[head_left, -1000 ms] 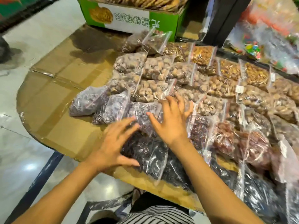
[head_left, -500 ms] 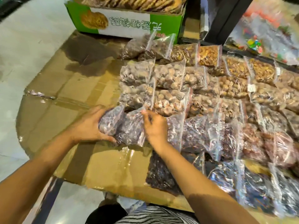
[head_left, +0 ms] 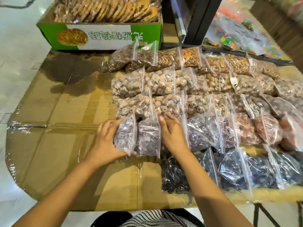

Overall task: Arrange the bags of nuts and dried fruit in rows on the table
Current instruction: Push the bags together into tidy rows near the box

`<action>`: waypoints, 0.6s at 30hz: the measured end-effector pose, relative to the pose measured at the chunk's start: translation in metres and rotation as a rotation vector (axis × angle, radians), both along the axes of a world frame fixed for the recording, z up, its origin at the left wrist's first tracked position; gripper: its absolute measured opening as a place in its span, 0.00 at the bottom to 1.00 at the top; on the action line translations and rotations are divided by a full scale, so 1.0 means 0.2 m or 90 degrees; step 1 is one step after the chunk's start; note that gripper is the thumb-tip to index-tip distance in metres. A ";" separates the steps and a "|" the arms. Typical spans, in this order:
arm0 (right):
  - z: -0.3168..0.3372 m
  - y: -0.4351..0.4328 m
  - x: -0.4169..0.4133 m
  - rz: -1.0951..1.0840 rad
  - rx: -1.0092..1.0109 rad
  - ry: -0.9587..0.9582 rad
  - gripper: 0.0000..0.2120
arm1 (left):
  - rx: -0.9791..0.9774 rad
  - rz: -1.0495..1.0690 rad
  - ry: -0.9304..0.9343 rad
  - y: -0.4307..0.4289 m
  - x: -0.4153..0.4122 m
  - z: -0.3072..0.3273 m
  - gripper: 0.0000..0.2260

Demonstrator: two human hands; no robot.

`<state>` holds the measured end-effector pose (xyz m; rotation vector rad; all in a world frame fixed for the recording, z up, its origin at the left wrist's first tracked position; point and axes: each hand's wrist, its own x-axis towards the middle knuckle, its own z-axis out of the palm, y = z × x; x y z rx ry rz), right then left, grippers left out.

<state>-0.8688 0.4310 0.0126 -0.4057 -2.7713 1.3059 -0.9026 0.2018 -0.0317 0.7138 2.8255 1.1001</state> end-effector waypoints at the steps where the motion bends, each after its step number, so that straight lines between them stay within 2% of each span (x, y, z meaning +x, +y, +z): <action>1: 0.01 0.03 0.01 -0.015 0.024 0.011 0.18 | -0.020 0.007 -0.049 -0.02 0.00 0.00 0.55; 4: 0.05 0.16 0.05 -0.099 0.192 0.008 0.18 | -0.055 -0.002 -0.144 -0.07 -0.02 -0.01 0.62; 6: 0.05 0.25 0.11 -0.130 0.319 -0.059 0.22 | 0.024 -0.014 -0.172 -0.09 -0.03 -0.03 0.56; 8: 0.04 0.28 0.14 -0.105 0.367 -0.079 0.21 | 0.149 0.014 -0.184 -0.06 -0.02 0.00 0.47; 10: 0.02 0.26 0.15 -0.069 0.334 -0.062 0.17 | 0.194 0.082 -0.164 0.03 0.01 0.05 0.48; 12: -0.02 0.24 0.14 -0.073 0.264 -0.044 0.12 | 0.169 0.158 -0.154 0.12 0.04 0.12 0.51; 15: -0.05 0.26 0.13 -0.113 0.160 -0.002 0.06 | 0.072 0.200 -0.093 0.24 0.07 0.16 0.47; 18: -0.03 0.30 0.12 -0.108 0.026 0.008 0.09 | -0.028 0.236 -0.063 0.28 0.10 0.16 0.46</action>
